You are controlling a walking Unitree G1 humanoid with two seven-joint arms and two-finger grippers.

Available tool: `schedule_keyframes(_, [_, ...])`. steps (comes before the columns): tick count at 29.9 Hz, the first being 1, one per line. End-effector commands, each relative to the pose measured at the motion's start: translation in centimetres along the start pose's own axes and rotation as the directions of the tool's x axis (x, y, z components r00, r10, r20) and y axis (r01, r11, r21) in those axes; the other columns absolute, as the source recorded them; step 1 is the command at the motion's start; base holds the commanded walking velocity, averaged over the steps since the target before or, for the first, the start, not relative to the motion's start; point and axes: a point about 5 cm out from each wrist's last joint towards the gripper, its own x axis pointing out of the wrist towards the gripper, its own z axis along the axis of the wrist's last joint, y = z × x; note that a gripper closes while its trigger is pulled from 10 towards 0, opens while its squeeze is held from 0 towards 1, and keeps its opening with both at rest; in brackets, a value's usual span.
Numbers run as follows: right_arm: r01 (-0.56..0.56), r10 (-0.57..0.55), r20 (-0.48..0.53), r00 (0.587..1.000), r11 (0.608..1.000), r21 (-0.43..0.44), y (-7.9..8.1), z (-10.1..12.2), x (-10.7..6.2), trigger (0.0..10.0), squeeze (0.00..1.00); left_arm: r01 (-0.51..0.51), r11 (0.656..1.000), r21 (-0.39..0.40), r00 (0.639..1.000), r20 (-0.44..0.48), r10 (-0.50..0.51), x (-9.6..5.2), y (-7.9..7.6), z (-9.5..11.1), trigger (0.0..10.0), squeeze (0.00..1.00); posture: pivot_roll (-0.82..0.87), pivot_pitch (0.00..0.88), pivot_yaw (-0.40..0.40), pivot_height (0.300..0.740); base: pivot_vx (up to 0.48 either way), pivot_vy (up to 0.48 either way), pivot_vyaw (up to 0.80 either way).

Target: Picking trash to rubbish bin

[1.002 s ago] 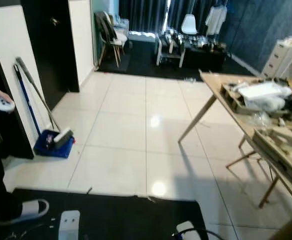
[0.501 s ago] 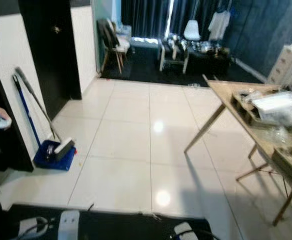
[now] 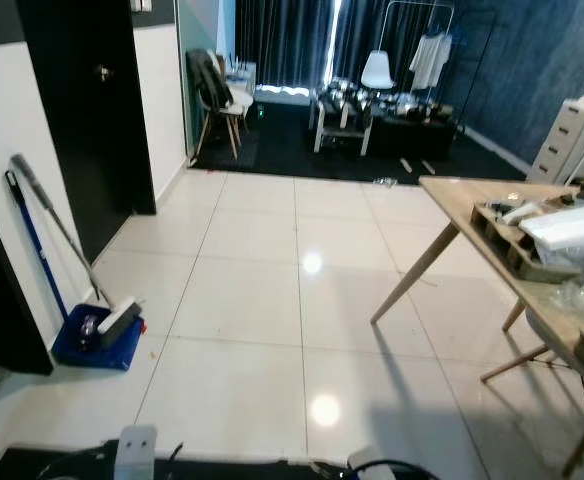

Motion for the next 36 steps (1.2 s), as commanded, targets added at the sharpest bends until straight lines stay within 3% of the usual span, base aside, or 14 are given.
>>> schedule_keyframes(1, [-0.008,0.008,-0.007,1.0,1.0,0.001,0.5,-0.3,0.0,10.0,0.0,0.005,1.0,0.021,1.0,-0.022,-0.005,-0.2,0.0,-0.7,10.0,0.0,0.05,0.006,-0.079,0.74,0.0,0.0,0.0])
schedule_keyframes(10, [0.007,-0.007,0.008,1.0,1.0,0.014,0.1,-0.4,-0.1,10.0,0.0,0.041,0.999,0.025,0.999,-0.004,-0.041,-0.2,-0.8,-0.6,10.0,0.0,0.05,0.0,-0.076,0.74,0.0,0.0,-0.14])
schedule_keyframes(24, [0.008,-0.008,0.003,1.0,1.0,0.021,0.1,-0.6,-0.1,10.0,0.0,0.069,0.997,0.031,0.998,0.001,-0.069,-0.1,-1.4,-0.4,10.0,0.0,0.05,0.0,-0.071,0.74,0.0,0.0,-0.8])
schedule_keyframes(36, [0.005,-0.005,0.005,1.0,0.999,0.033,0.4,-0.5,0.0,10.0,0.0,0.066,0.997,0.027,0.998,0.003,-0.066,-0.1,-1.0,-0.3,10.0,0.0,0.06,0.0,-0.073,0.74,0.0,0.0,-0.8])
